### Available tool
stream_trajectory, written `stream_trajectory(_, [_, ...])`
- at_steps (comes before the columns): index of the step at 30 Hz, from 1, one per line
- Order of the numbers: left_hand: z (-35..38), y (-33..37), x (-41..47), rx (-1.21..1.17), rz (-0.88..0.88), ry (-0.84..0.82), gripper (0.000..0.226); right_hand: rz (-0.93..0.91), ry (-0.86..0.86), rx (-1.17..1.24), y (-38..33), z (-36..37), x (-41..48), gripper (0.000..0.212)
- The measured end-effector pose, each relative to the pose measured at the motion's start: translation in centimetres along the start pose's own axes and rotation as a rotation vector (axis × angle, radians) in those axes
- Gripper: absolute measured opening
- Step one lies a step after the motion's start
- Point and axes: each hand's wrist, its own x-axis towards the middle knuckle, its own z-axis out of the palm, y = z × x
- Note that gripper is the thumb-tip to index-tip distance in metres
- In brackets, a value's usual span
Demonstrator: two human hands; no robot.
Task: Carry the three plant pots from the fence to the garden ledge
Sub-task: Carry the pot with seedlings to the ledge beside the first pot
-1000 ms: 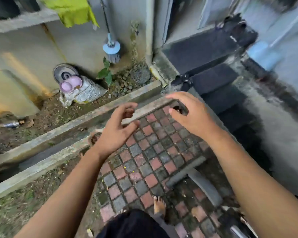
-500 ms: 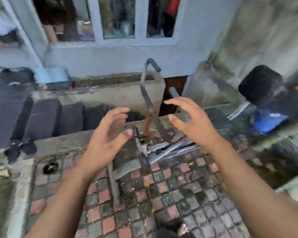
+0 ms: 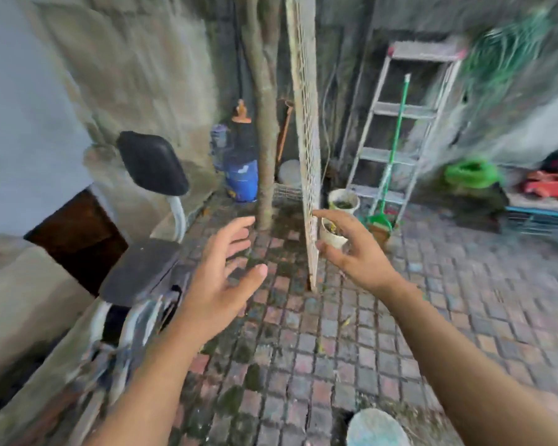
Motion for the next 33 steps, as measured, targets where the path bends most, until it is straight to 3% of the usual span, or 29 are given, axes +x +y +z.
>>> stream_trajectory(5, [7.7,-1.2,12.8,-0.018,0.009,-0.150,0.059,0.179,0.164,-0.012,8.6,-8.9,4.0,0.051])
stream_trajectory(11, [14.2,-4.2,26.4,-0.022,0.008,-0.212,0.060,0.350,0.213,0.001,18.5,-15.2,9.2,0.055])
stream_trajectory(19, [24.0,-13.0,42.2,0.043,-0.068,-0.361,0.092,0.496,0.319,0.036,31.0,-19.4,18.9,0.062])
stream_trajectory(25, [31.1,-18.1,51.1,0.092,-0.181,-0.434,0.083,0.629,0.217,0.045,39.8,-24.0,23.4,0.074])
stream_trajectory(28, [34.9,-20.7,54.5,0.175,-0.251,-0.434,0.089,0.644,0.166,0.020,45.7,-26.3,25.5,0.067])
stream_trajectory(33, [42.8,-24.7,59.0,0.181,-0.439,-0.277,0.102,0.589,-0.040,0.079,56.6,-30.2,31.2,0.066])
